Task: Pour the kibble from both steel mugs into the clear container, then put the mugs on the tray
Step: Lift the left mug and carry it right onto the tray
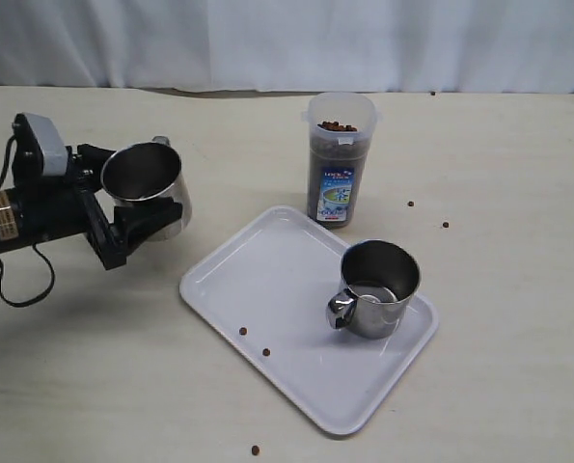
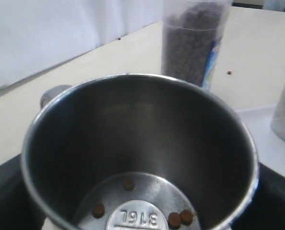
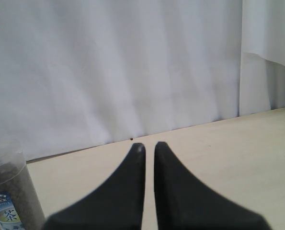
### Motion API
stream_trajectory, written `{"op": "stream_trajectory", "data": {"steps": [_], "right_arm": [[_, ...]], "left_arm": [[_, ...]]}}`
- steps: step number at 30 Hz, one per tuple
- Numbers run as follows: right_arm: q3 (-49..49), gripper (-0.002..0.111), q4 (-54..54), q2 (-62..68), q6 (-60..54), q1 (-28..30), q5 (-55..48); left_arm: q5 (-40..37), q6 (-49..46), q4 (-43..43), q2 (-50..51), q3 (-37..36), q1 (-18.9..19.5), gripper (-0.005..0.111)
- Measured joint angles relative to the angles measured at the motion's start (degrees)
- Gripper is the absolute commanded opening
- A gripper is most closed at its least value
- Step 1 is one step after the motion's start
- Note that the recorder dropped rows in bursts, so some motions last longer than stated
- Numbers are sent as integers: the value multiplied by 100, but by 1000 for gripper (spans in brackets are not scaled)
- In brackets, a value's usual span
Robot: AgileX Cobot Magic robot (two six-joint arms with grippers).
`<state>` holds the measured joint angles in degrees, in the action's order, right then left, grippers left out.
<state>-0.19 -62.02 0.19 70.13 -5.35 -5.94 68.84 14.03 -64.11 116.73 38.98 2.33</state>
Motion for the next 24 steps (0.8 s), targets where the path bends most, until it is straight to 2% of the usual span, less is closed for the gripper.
{"op": "stream_trajectory", "data": {"steps": [4,5,6,9,12,17,24], "right_arm": [[0,5,0,0,0,0,0],[0,5,0,0,0,0,0],[0,5,0,0,0,0,0],[0,5,0,0,0,0,0],[0,5,0,0,0,0,0],[0,5,0,0,-9,0,0],[0,5,0,0,-9,0,0]], "left_arm": [[0,67,-70,0,11,-474,0],[0,67,-70,0,89,-757,0],[0,67,-70,0,138,-874,0],[-497,79,117,12,497,-1571,0],[-766,133,242,214,870,-1984,0],[-789,378,263,645,1157,-2093,0],[-867,389,279,972,1157,-2093,0]]}}
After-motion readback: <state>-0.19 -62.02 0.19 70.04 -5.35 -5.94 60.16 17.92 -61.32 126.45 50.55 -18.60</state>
